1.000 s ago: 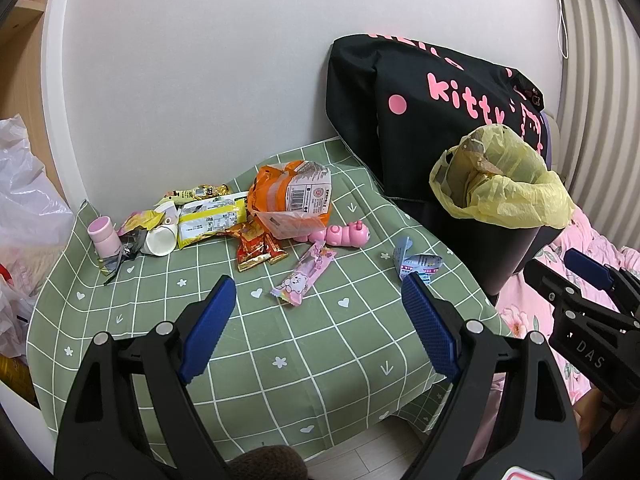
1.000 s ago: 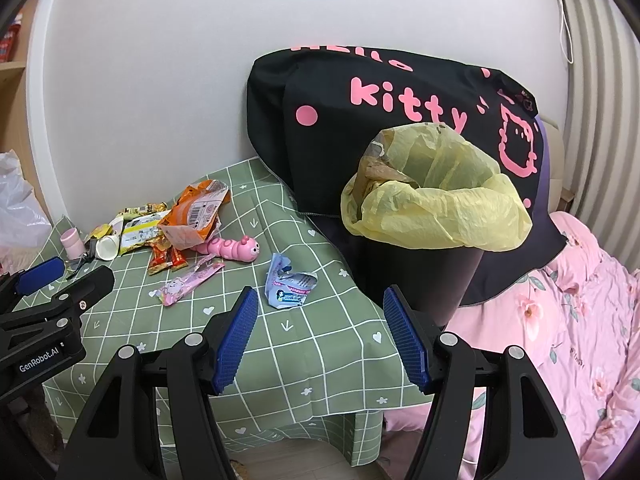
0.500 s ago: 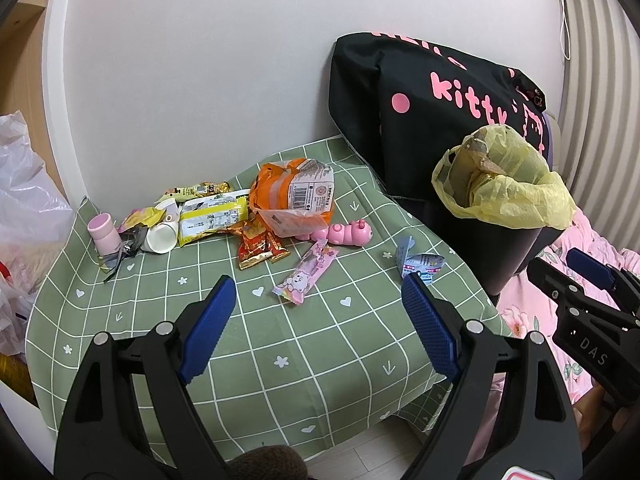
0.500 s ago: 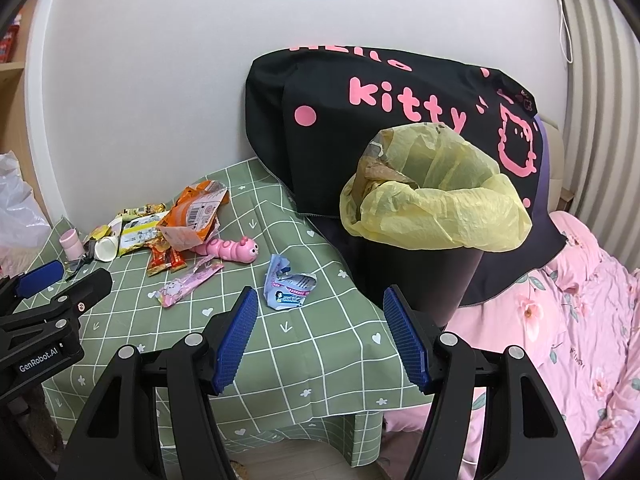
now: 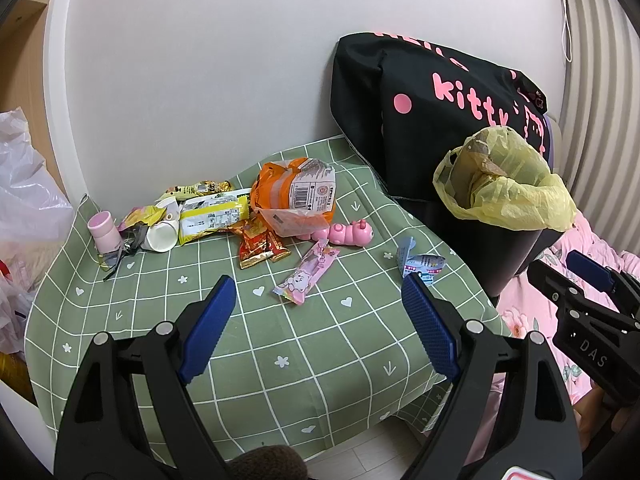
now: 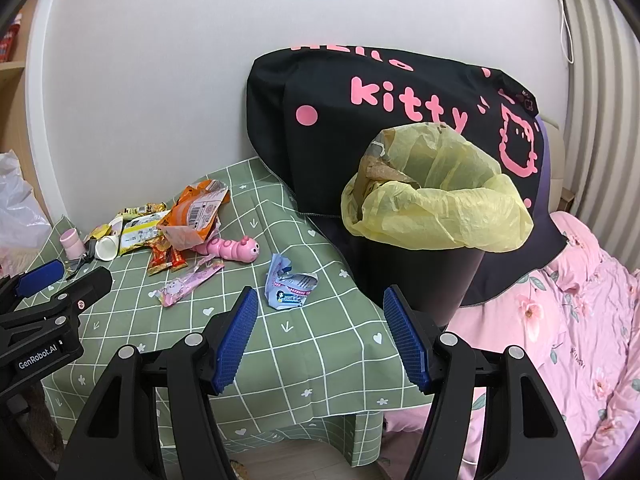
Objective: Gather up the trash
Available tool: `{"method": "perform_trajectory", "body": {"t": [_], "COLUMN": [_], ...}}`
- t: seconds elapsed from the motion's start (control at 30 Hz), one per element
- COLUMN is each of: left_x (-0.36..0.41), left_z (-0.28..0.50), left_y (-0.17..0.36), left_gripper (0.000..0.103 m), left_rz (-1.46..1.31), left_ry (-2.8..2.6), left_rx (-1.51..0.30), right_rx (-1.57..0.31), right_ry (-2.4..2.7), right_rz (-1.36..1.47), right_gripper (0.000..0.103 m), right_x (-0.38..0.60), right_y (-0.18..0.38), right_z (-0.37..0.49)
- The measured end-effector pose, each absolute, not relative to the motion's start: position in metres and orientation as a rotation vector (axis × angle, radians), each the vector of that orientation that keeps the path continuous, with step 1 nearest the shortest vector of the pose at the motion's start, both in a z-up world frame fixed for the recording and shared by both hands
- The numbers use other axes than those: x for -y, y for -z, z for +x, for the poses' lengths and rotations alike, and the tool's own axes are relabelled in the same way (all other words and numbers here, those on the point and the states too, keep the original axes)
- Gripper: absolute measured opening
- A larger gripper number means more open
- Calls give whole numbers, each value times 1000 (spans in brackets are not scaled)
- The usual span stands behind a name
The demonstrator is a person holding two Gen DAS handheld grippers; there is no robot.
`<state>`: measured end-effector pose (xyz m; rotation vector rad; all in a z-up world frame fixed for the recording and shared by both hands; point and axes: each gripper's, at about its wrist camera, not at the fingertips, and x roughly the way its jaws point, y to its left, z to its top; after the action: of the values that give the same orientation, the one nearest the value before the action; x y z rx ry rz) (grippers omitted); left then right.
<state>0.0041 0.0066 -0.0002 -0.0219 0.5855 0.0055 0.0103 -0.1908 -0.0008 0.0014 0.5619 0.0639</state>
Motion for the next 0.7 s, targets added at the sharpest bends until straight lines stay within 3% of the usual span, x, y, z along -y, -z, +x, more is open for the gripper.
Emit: {"method": "perform_trajectory", "body": {"t": [0.7], "left_x": [-51], "left_z": [29], "left_y": [19], "left_gripper": [81], "left_rz": [-76], "left_ry": [-54], "left_rx": [-607], "right_rx": [-616], "right_ry": [-110], "right_rz": [4], "right_gripper": [62], "right_x": [182], "right_y": [15], "right_z": [47]}}
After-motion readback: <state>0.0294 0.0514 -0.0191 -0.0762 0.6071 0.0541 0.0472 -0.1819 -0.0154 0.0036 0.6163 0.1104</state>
